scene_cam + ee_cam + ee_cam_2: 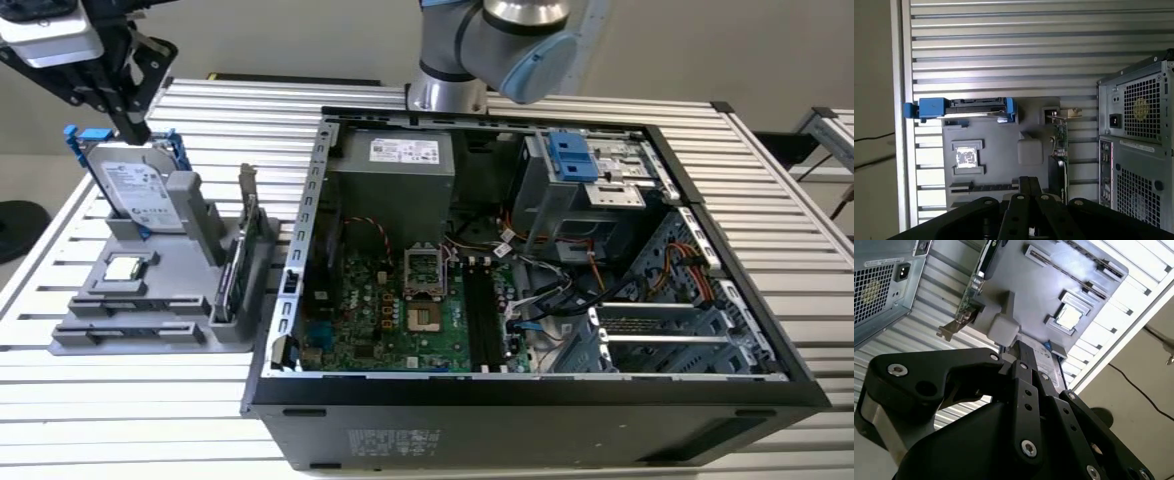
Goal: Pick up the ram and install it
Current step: 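Reach for the ram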
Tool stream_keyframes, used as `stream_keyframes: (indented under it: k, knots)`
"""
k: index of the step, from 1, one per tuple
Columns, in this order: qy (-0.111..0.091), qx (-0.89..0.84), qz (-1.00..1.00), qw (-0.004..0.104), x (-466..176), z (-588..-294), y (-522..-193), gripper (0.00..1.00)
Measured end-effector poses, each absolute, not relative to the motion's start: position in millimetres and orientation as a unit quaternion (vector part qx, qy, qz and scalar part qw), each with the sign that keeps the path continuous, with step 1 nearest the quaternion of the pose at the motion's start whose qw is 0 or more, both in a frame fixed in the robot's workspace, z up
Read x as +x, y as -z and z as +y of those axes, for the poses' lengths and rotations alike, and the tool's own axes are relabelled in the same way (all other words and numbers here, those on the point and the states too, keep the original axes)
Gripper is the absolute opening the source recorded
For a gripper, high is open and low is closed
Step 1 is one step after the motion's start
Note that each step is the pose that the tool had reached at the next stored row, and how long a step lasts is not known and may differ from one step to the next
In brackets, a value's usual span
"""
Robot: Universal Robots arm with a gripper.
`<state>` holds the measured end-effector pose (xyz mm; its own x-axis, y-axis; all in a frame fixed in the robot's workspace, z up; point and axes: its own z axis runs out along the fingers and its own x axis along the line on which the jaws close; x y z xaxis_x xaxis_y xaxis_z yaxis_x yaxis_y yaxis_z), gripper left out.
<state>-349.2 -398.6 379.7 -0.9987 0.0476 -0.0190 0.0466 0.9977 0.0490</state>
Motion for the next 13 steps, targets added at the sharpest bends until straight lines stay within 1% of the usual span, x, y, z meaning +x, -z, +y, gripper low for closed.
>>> stream_keyframes:
  k: [13]
  knots:
    - [-0.024, 0.023, 0.999, 0.01, -355.5, -398.3, -379.7, 0.0]
